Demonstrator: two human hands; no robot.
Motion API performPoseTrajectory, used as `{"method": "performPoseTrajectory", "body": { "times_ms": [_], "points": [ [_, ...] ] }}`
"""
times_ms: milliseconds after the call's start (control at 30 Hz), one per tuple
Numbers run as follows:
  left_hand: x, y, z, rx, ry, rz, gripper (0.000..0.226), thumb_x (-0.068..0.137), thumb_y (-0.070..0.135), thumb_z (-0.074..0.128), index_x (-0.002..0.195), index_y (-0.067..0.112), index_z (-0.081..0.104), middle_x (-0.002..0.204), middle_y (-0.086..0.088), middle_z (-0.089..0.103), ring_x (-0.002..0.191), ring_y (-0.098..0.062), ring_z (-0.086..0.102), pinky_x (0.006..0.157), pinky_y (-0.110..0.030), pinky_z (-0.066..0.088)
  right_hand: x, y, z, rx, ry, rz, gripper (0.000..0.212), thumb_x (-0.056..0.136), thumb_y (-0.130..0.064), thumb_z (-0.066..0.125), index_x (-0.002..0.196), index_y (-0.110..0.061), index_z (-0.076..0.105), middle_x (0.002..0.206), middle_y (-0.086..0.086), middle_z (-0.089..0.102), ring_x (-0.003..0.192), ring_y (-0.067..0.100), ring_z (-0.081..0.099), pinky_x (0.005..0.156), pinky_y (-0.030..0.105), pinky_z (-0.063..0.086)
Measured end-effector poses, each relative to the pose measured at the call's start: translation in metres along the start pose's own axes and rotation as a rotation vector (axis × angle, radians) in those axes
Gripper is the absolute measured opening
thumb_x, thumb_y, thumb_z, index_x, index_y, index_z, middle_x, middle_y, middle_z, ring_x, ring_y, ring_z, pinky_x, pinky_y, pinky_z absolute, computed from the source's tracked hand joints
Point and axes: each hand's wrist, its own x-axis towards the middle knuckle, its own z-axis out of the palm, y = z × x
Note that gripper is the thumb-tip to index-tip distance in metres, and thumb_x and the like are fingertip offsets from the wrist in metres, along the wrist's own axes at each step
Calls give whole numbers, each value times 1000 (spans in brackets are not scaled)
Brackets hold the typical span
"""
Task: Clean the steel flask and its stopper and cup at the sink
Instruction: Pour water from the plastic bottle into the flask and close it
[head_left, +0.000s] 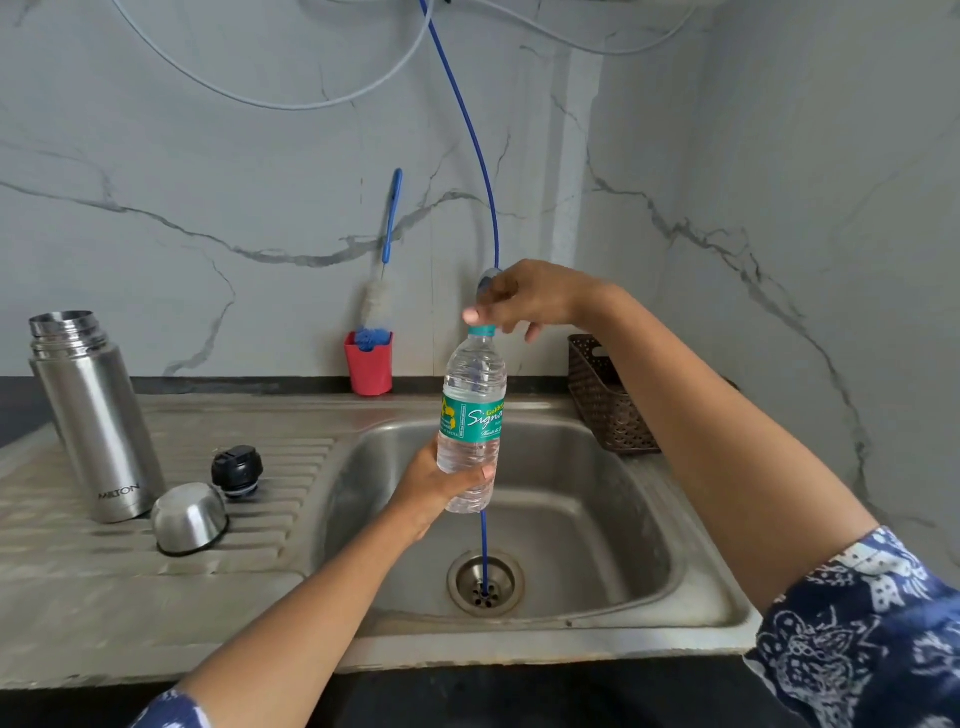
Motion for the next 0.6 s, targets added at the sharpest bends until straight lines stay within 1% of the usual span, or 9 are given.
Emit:
{"method": "performPoseTrajectory", "body": {
  "times_ms": [100,133,200,267,333,400,467,533,600],
  "points": [
    [0,2,0,-15,50,18,46,58,18,81,100,17,63,82,4,74,79,-11,70,66,-21,54,6,-12,6,-260,157,46,61,79,-66,57,80,-6,68,64,1,62,59,13,59,55,21,45],
    [0,2,-1,-15,61,19,45,58,17,81,99,18,63,81,6,74,77,-10,70,66,-20,53,9,-15,8,-320,164,39,59,79,-65,58,75,-7,66,61,1,61,55,12,57,55,21,43],
    [0,2,-3,-6,71,16,42,63,12,84,98,20,62,81,5,74,77,-9,70,66,-20,53,11,-20,11,-356,145,22,52,82,-57,61,76,-6,65,63,2,62,55,14,58,56,22,43],
    [1,0,-4,-1,85,11,38,70,4,81,98,21,62,82,5,73,77,-9,70,66,-21,52,14,-21,10,-321,73,26,41,87,-47,60,87,-7,66,76,4,65,67,19,63,57,21,47],
    [0,-1,-7,9,92,5,38,70,5,82,98,22,62,82,6,73,78,-9,70,67,-22,51,13,-24,6,-280,-35,23,33,92,-38,57,110,-11,64,98,4,65,85,21,64,60,21,50],
    [0,-2,-8,26,87,5,44,65,12,85,99,23,61,82,7,74,79,-9,70,68,-22,52,7,-27,-1,-203,-158,28,38,96,-32,53,132,-18,53,113,-2,56,98,19,59,65,21,51],
    [0,-3,-8,46,88,8,43,67,10,85,100,23,61,83,8,73,79,-8,70,69,-23,52,7,-28,-4,-163,-189,61,47,96,-40,50,139,-22,44,119,-4,51,100,18,59,69,23,52],
    [1,-3,-8,56,89,14,38,72,3,80,99,23,61,81,8,73,77,-6,70,66,-19,51,11,-29,-3,-189,-81,100,51,93,-53,45,126,-15,56,112,1,61,84,15,62,64,23,50],
    [1,-3,-7,62,90,15,38,73,2,78,98,24,61,80,9,72,75,-4,69,63,-16,50,16,-30,0,-284,52,102,56,90,-60,45,96,-9,67,84,6,66,63,13,58,57,21,45]
  ]
}}
